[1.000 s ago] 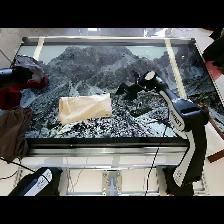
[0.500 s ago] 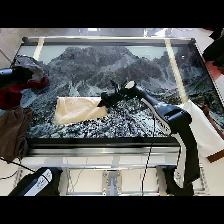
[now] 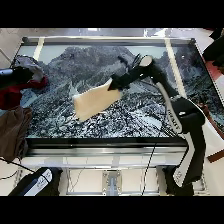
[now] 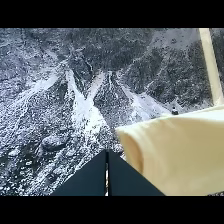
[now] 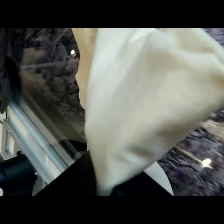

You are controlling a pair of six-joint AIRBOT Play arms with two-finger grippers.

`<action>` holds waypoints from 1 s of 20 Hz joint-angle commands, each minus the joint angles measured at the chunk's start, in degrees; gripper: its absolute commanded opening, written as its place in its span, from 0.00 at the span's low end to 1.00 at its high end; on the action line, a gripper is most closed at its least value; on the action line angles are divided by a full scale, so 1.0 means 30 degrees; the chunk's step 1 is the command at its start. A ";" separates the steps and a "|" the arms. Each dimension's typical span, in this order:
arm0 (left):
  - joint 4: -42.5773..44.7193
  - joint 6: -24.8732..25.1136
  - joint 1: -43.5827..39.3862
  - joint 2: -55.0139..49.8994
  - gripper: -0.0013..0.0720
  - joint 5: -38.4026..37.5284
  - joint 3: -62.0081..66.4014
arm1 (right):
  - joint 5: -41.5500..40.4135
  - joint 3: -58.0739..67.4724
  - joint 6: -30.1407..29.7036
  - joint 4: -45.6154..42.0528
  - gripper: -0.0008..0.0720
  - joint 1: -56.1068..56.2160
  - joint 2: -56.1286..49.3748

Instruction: Fold the shirts.

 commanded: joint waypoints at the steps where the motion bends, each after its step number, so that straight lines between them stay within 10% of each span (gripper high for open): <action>1: 0.0007 0.0000 0.0007 0.0000 0.03 -0.0007 -0.0007 | 0.2798 0.0641 0.1013 -0.4248 0.03 -0.3300 0.2353; 10: 0.0000 -0.0007 0.0007 -0.0007 0.03 0.0000 -0.0007 | 0.6805 -0.0423 0.0816 -0.9566 0.03 -1.3362 0.8568; 18: -0.0007 -0.0015 0.0007 0.0000 0.03 -0.0007 -0.0007 | 0.4277 -1.3872 -0.1785 -1.2488 0.03 -2.3605 1.6582; 20: -0.0007 -0.0015 0.0007 0.0000 0.03 -0.0007 -0.0007 | 0.3993 -1.6939 -0.1770 -1.2480 0.27 -2.5310 1.7260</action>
